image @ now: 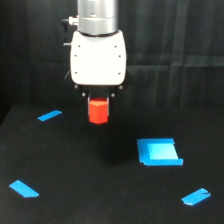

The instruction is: Pick up the red object from the table

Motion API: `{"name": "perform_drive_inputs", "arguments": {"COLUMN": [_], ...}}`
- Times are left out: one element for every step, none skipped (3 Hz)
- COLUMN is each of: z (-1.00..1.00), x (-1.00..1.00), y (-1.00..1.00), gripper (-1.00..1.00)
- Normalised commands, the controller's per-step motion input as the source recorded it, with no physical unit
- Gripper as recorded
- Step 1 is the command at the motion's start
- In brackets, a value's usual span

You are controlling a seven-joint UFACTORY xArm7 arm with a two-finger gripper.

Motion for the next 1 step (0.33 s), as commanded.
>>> {"name": "perform_drive_inputs", "arguments": {"z": [-0.02], "x": [-0.09], "y": [-0.02], "gripper": [-1.00]}}
